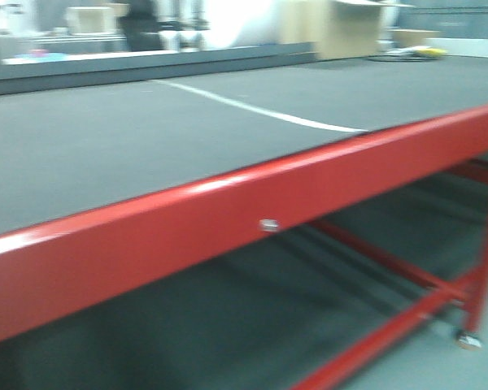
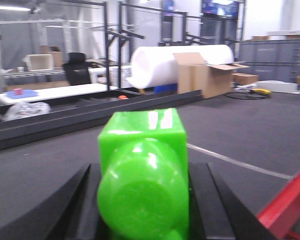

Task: Grab block from conveyor and place in blue bin
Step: 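Turn the base away from the conveyor holding both blocks, then drive the base past the chair to the shelf of blue bins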

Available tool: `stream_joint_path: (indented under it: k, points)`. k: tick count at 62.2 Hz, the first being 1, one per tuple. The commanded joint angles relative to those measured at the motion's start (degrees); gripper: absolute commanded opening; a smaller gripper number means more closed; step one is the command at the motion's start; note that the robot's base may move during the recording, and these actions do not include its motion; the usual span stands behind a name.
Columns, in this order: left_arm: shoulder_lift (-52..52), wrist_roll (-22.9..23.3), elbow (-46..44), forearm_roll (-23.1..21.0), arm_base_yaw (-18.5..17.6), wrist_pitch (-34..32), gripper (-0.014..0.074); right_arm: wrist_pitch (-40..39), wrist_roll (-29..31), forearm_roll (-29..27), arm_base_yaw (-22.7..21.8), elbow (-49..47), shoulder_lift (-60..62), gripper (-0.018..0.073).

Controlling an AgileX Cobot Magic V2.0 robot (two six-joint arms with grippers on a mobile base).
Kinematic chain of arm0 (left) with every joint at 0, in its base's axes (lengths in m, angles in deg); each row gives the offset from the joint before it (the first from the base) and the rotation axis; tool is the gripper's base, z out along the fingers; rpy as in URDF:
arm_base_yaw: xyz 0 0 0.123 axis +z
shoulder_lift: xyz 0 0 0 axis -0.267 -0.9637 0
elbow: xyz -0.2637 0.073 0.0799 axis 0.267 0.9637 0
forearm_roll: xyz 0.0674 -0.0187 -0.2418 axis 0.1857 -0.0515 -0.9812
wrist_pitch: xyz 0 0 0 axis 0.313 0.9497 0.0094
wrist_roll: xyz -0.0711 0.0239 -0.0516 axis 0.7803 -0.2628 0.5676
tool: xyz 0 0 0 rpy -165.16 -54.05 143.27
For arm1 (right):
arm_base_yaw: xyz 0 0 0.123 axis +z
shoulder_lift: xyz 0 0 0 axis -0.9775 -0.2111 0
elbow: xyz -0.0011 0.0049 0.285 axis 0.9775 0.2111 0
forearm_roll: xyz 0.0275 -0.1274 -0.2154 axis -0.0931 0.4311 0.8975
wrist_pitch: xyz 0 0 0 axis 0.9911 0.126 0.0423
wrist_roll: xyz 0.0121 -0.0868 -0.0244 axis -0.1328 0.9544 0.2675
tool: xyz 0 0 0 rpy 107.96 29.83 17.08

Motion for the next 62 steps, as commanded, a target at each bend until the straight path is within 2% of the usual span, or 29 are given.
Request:
stream_joint_path:
  k: [1,62]
  points:
    - [0.21,0.21,-0.08,-0.45,-0.28,-0.97,-0.0111,-1.33,0.17,0.48,-0.22,0.07,0.02,-0.0162]
    - [0.33,0.21,-0.08,-0.45,-0.28,-0.96,-0.0111,-1.33,0.17,0.48,-0.22,0.07,0.02,-0.0162]
